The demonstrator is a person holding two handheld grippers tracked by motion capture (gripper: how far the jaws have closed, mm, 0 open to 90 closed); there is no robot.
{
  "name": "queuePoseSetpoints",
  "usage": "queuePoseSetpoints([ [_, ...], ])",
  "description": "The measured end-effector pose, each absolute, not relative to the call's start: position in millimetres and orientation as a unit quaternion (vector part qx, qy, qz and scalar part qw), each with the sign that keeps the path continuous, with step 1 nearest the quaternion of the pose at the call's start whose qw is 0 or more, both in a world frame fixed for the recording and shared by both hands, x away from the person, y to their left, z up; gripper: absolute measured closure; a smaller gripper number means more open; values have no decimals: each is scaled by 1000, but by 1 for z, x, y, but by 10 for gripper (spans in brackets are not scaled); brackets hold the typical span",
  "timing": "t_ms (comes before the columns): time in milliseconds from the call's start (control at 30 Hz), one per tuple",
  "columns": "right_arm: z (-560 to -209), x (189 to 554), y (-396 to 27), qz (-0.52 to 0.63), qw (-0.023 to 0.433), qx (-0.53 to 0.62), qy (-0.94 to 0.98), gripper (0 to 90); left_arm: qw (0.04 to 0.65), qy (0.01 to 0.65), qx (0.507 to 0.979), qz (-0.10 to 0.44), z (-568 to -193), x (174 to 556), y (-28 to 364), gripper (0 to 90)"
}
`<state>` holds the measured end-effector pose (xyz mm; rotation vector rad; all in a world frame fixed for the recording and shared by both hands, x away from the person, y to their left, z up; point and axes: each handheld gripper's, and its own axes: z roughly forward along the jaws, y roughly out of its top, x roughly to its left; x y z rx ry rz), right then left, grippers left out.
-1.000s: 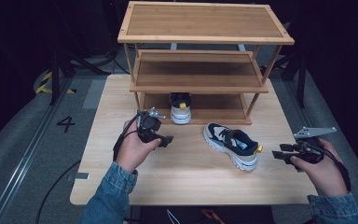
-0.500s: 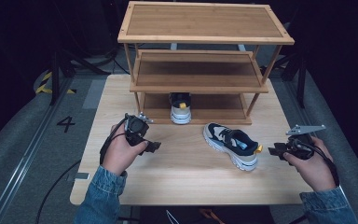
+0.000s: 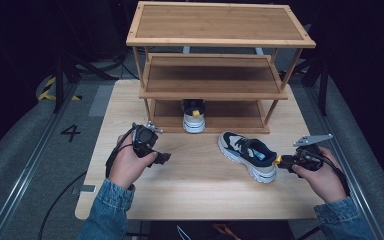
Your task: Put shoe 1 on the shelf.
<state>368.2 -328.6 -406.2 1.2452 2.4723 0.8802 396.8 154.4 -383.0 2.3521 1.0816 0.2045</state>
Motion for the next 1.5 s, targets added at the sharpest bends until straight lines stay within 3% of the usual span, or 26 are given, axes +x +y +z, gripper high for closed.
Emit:
queuePoseSetpoints([
  [767,-402,348,-285,298,90,360,879,613,280,384,876,84,-380,400,149,258],
  [967,-404,347,-275,299,100,355,880,534,273,374,881,92,-380,399,146,259],
  [1500,-406,344,-265,313,114,348,877,486,271,366,886,88,-381,399,144,257],
])
